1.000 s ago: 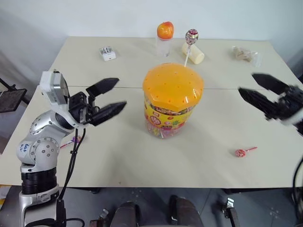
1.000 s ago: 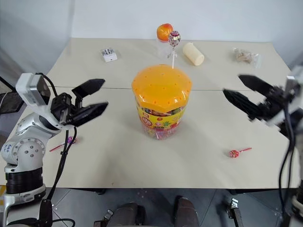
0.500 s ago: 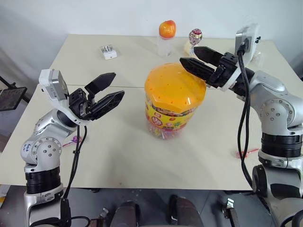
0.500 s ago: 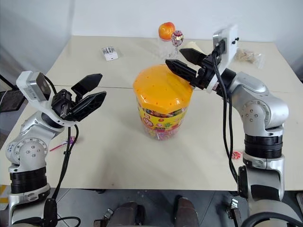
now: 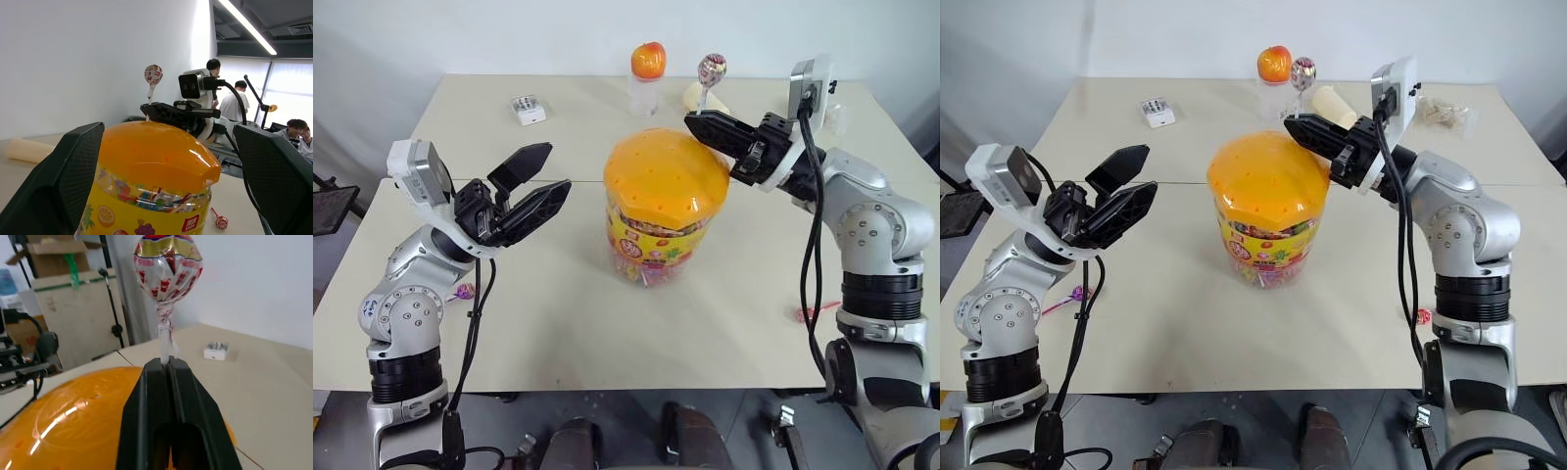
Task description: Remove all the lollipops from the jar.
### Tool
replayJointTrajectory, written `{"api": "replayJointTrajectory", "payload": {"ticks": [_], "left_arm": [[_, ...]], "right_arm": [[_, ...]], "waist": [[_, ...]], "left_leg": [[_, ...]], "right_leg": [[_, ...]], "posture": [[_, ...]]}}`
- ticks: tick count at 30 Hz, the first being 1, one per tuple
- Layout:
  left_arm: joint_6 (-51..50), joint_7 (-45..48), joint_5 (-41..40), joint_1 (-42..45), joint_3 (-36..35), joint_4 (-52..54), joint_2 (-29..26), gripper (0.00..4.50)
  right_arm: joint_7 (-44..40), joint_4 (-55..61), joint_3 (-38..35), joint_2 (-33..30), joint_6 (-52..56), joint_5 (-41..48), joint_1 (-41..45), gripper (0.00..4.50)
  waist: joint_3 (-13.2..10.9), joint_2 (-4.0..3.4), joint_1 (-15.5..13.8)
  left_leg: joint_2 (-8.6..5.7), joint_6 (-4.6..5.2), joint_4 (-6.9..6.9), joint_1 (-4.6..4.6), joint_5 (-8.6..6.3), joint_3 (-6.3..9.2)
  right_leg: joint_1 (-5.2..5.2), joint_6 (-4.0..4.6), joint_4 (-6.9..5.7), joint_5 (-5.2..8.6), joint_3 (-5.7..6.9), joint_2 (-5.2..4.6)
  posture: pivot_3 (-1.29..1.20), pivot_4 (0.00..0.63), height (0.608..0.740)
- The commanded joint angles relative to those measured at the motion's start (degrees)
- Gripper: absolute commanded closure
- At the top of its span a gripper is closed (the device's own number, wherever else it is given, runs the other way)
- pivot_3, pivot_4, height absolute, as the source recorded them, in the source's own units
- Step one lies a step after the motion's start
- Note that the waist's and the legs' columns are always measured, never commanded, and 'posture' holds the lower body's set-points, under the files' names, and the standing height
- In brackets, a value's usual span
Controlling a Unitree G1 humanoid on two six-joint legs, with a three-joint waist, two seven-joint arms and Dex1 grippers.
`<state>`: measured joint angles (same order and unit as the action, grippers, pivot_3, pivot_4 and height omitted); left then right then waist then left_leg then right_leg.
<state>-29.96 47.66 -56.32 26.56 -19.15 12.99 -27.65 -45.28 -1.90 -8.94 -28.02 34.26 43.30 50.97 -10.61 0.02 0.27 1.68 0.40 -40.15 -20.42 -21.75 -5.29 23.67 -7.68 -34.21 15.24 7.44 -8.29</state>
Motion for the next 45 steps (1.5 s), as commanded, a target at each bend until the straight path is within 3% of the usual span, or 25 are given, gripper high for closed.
{"api": "replayJointTrajectory", "payload": {"ticks": [1, 6, 8, 11, 13, 15, 18, 24, 27, 35, 38, 41, 45], "left_arm": [[1.67, 2.48, -0.09, 0.95, 0.09, 0.97, -0.73, 0.0], [5.43, 11.3, 6.17, 1.27, 4.62, 0.46, -4.42, 0.0], [6.87, 15.09, 8.15, 0.68, 6.17, 0.42, -6.28, 0.0], [9.37, 21.45, 11.13, 0.05, 8.47, -0.37, -9.47, 0.0], [10.11, 24.99, 11.75, -0.45, 9.35, -0.41, -11.21, 0.0], [10.36, 26.55, 11.93, -0.65, 9.57, -0.82, -11.92, 0.0], [11.13, 26.09, 12.21, -0.18, 9.34, -2.1, -11.22, 0.0], [11.3, 26.25, 12.57, -0.07, 10.29, -1.66, -10.73, 0.0], [11.21, 26.88, 12.74, 0.05, 10.29, -1.8, -11.55, 0.0], [10.66, 26.35, 12.54, 0.7, 9.35, -2.45, -12.03, 0.0], [11.22, 25.03, 13.73, 0.02, 8.74, -2.71, -12.3, 0.0], [10.77, 23.73, 14.27, -1.0, 7.33, -3.72, -13.12, 0.0], [10.67, 20.54, 18.02, -3.13, 6.7, -5.64, -15.37, 0.0]], "right_arm": [[-2.0, -0.76, -6.07, -0.84, -6.22, 1.39, 3.96, 4.48], [-1.61, -1.77, -13.65, -9.11, -0.73, 6.14, 5.59, 4.48], [-1.55, -1.48, -14.06, -12.05, 1.91, 6.38, 4.54, 4.48], [-3.35, -1.35, -12.45, -21.78, 7.35, 2.4, -0.88, 4.48], [-6.09, 1.75, -11.76, -31.0, 11.35, -1.91, -13.3, 4.48], [-5.83, 6.36, -11.63, -36.39, 13.46, -5.97, -26.16, 4.48], [-3.43, 13.05, -11.76, -36.64, 12.98, -10.75, -42.08, 4.48], [-2.77, 13.59, -10.67, -33.71, 6.72, -16.64, -52.94, 4.48], [-4.4, 12.09, -11.23, -33.08, 4.92, -17.19, -55.16, 3.83], [-9.48, 10.82, -15.35, -31.15, -0.87, -15.71, -55.65, 1.21], [-14.79, 11.55, -19.09, -27.67, -8.72, -13.0, -56.51, 0.12], [-15.88, 11.91, -22.95, -23.95, -15.18, -11.26, -54.89, 0.05], [-16.76, 15.52, -24.7, -22.97, -12.93, -5.32, -52.77, 0.05]], "waist": [[0.0, 0.0, -0.13], [0.0, 0.0, -0.52], [0.0, 0.0, -0.23], [0.0, 0.0, -0.14], [0.0, 0.0, -0.48], [0.01, 0.02, -1.07], [0.01, -0.01, -1.63], [0.01, -0.04, -1.26], [0.01, -0.04, -1.53], [0.01, -0.04, -1.71], [0.01, -0.03, -1.73], [0.01, -0.03, -1.67], [0.01, -0.04, -1.45]], "left_leg": [[0.0, 0.0, 0.0, 0.0, 0.0, 0.0], [-0.02, 0.0, 0.05, -0.05, 0.0, 0.09], [-0.02, -0.01, 0.12, -0.05, -0.01, 0.05], [0.0, -0.01, 0.19, -0.02, -0.01, 0.0], [0.01, -0.01, 0.17, -0.02, -0.01, -0.04], [0.03, -0.02, 0.17, -0.05, -0.02, 0.03], [0.01, 0.01, 0.06, -0.07, -0.05, -0.11], [0.01, 0.11, -0.03, 0.13, 0.03, -0.43], [0.0, 0.11, 0.0, 0.12, 0.03, -0.41], [-0.01, 0.09, 0.03, 0.1, 0.02, -0.35], [-0.01, 0.09, 0.03, 0.1, 0.02, -0.31], [0.0, 0.09, 0.04, 0.11, 0.02, -0.29], [0.0, 0.09, 0.03, 0.14, 0.02, -0.33]], "right_leg": [[0.0, 0.0, -0.01, 0.0, 0.0, 0.0], [-0.01, 0.0, 0.04, 0.0, 0.08, 0.0], [0.01, 0.0, 0.07, 0.0, 0.08, 0.0], [0.02, 0.0, 0.12, 0.0, 0.09, 0.01], [0.02, 0.0, 0.15, 0.0, 0.06, 0.01], [-0.01, 0.0, 0.22, 0.0, 0.12, 0.01], [-0.02, 0.0, 0.27, 0.0, 0.05, -0.02], [-0.08, 0.05, 0.25, -0.02, -0.31, 0.0], [-0.08, 0.05, 0.27, -0.02, -0.31, 0.0], [-0.08, 0.04, 0.3, -0.02, -0.23, 0.0], [-0.1, 0.04, 0.3, -0.02, -0.2, 0.0], [-0.11, 0.04, 0.3, -0.02, -0.18, 0.01], [-0.11, 0.04, 0.28, -0.02, -0.22, 0.02]], "posture": [[0.0, 0.15, 0.74], [0.0, 0.15, 0.74], [0.0, 0.15, 0.74], [0.0, 0.15, 0.74], [0.0, 0.15, 0.74], [0.0, 0.15, 0.74], [0.0, 0.15, 0.74], [0.0, 0.15, 0.74], [0.0, 0.15, 0.74], [0.0, 0.15, 0.74], [0.0, 0.15, 0.74], [0.0, 0.15, 0.74], [0.0, 0.15, 0.74]]}}
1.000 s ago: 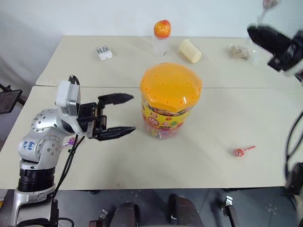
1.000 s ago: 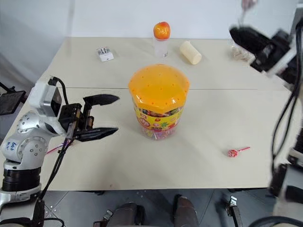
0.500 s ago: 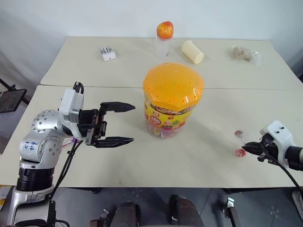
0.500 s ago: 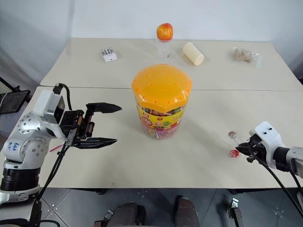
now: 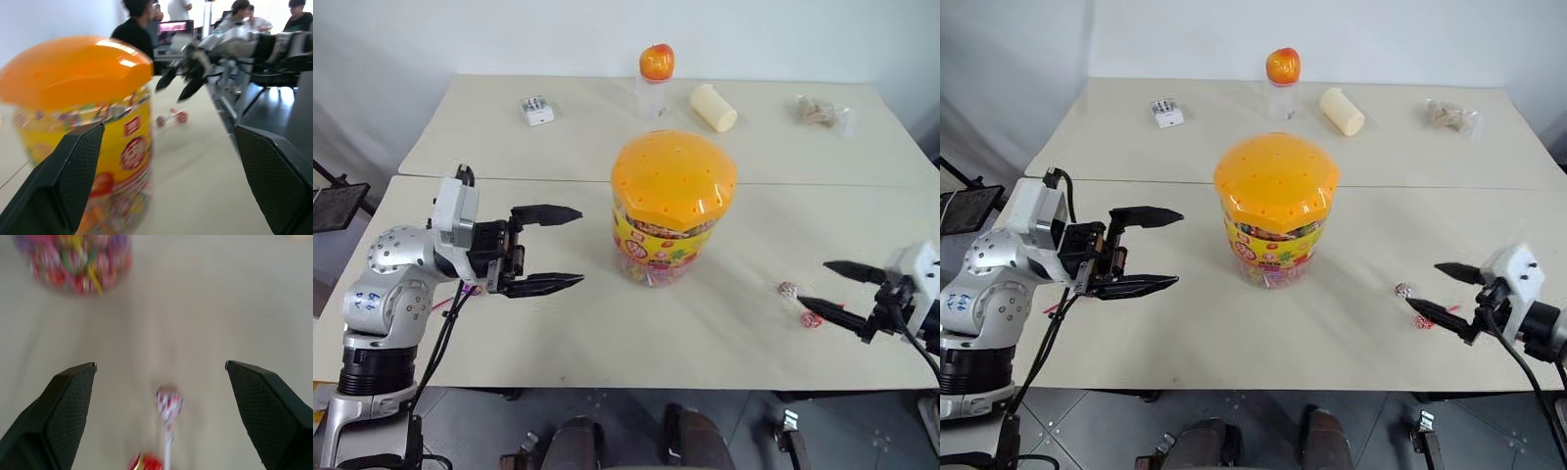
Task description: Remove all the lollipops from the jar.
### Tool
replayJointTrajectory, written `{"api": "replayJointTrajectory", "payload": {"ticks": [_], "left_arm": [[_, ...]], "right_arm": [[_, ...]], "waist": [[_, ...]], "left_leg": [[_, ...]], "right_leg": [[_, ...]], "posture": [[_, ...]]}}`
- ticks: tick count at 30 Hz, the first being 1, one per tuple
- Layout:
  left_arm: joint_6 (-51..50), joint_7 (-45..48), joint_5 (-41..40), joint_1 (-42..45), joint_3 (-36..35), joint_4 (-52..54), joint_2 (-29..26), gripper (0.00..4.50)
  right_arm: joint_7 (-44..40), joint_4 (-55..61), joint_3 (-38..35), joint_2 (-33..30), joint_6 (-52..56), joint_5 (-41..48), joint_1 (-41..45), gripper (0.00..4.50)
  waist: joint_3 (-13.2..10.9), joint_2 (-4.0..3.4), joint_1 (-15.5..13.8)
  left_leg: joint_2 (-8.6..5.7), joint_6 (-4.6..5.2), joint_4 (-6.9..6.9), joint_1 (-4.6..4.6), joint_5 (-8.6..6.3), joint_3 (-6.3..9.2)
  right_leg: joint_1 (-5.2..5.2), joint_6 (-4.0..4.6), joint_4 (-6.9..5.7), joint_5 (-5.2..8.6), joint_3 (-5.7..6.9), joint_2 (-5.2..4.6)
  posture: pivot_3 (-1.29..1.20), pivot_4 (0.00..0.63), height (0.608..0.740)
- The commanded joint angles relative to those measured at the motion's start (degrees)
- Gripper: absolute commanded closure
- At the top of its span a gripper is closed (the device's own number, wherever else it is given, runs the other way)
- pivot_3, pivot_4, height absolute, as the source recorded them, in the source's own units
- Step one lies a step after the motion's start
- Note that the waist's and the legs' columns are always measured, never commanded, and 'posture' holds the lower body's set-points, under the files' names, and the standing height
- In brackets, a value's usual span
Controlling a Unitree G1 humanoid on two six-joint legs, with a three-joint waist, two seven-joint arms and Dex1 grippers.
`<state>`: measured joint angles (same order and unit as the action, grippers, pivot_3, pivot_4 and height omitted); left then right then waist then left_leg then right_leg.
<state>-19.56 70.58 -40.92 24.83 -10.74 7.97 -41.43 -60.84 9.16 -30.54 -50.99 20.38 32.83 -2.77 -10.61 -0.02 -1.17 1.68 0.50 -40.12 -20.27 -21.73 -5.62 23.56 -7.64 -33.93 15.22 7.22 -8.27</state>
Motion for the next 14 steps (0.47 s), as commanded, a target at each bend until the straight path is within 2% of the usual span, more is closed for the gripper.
{"api": "replayJointTrajectory", "payload": {"ticks": [1, 6, 9, 11, 14], "left_arm": [[0.87, -3.81, 4.05, -2.65, -2.22, -1.13, -1.82, 0.0], [4.55, -9.87, 9.55, -9.07, -3.66, 0.04, -1.24, 0.0], [10.55, -12.81, 14.66, -15.6, -3.73, -0.1, 0.35, 0.0], [15.68, -16.22, 18.68, -19.13, -4.03, -2.18, 2.35, 0.0], [20.15, -21.08, 22.99, -21.51, -4.8, -3.72, 4.24, 0.0]], "right_arm": [[-0.53, 6.62, -2.94, 0.68, 1.42, 6.49, 1.05, 0.05], [-0.71, 15.89, 2.08, 4.66, -5.6, 3.77, -0.75, 0.05], [-0.4, 18.19, 8.82, 8.54, -11.02, 0.4, 0.43, 0.05], [-3.4, 15.45, 12.62, 10.73, -15.55, -1.32, -0.07, 0.05], [-3.93, 10.32, 13.32, 11.13, -16.65, -2.18, -0.41, 0.05]], "waist": [[0.0, 0.0, -0.04], [0.0, 0.0, -0.14], [0.01, 0.0, -0.17], [0.01, 0.0, -0.14], [0.0, 0.01, -0.3]], "left_leg": [[0.0, 0.0, 0.01, 0.02, 0.0, 0.01], [0.04, -0.06, 0.06, 0.02, -0.03, 0.1], [0.02, -0.06, 0.03, -0.01, -0.04, 0.08], [0.02, -0.06, 0.05, 0.07, -0.04, 0.06], [0.01, -0.06, 0.02, 0.02, -0.05, 0.08]], "right_leg": [[0.0, 0.0, -0.03, 0.0, -0.01, 0.0], [0.01, 0.0, -0.06, 0.0, 0.05, 0.02], [0.0, 0.0, -0.02, 0.0, 0.03, 0.01], [-0.04, 0.0, -0.01, 0.0, 0.02, 0.01], [-0.03, 0.0, -0.02, 0.0, 0.05, 0.02]], "posture": [[0.0, 0.15, 0.74], [0.0, 0.15, 0.74], [0.0, 0.15, 0.74], [0.0, 0.15, 0.74], [0.0, 0.15, 0.74]]}}
